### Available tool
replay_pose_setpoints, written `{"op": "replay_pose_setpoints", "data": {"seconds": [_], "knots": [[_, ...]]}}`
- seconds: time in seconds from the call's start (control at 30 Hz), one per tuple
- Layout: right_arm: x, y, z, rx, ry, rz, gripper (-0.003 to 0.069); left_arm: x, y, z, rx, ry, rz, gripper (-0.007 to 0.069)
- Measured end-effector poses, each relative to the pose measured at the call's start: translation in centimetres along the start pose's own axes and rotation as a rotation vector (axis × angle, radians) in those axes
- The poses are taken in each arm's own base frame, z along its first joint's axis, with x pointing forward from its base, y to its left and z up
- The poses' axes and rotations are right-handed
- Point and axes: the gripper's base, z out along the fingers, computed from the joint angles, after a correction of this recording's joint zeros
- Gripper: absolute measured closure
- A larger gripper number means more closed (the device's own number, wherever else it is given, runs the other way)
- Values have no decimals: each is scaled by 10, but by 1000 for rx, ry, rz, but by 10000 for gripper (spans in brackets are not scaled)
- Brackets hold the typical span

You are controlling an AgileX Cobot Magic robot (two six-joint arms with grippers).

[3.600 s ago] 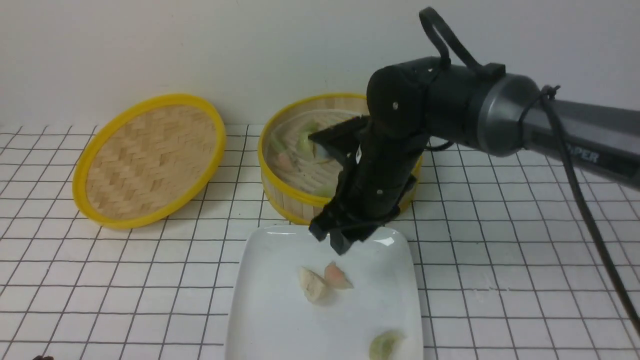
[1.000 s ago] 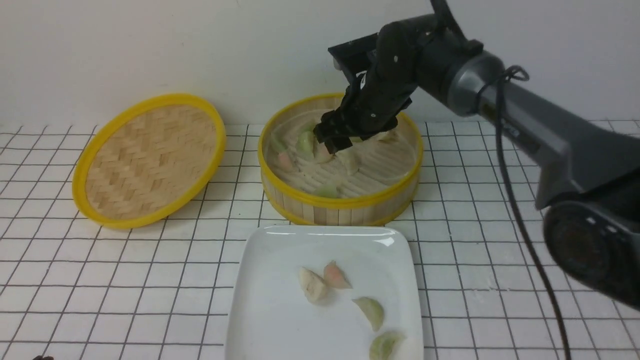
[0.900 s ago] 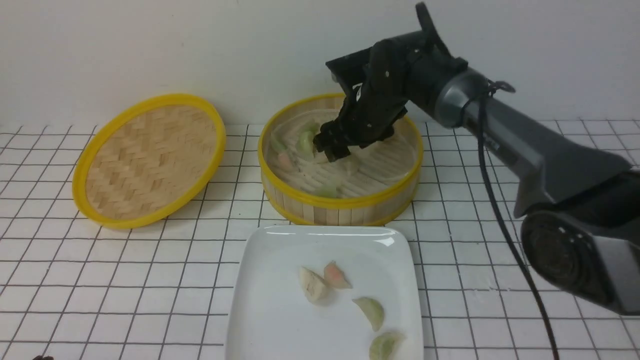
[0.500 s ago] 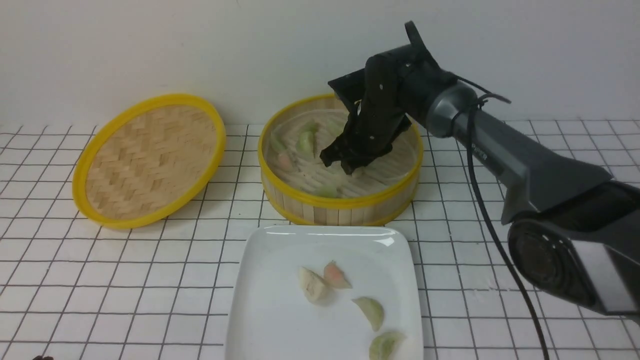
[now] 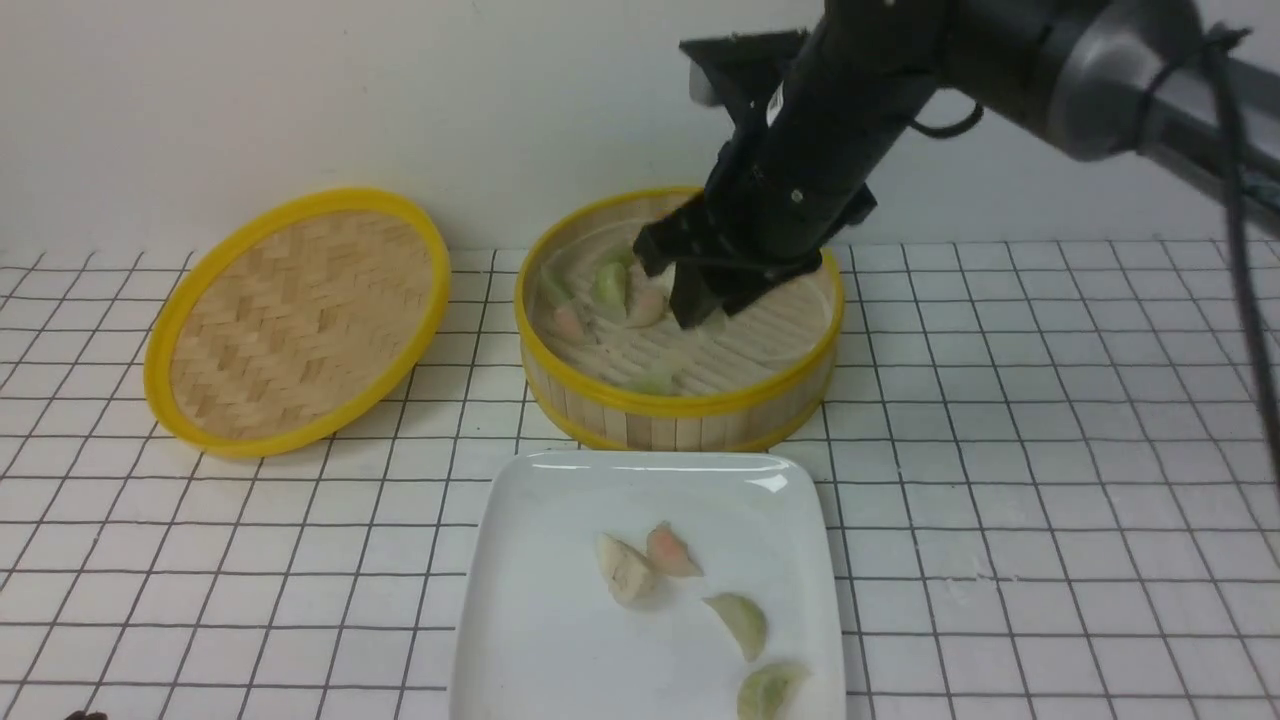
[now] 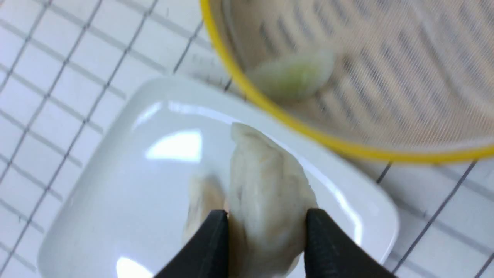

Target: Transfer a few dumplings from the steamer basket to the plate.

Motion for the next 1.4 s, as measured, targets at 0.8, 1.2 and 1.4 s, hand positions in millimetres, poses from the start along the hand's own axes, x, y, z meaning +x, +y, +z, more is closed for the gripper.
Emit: {"op": "replay_pose_setpoints", "data": {"seconds": [0.8,1.2,1.4], "knots": [[27,31,-2,-58,44,-4,386,0,0,0,-1,0,0,631],[176,24,-242,57,-530,-33,672,0,0,0,-1,0,0,631],[288,-2,-271,46,-1142,-65,673,0,0,0,-1,0,0,631]]}}
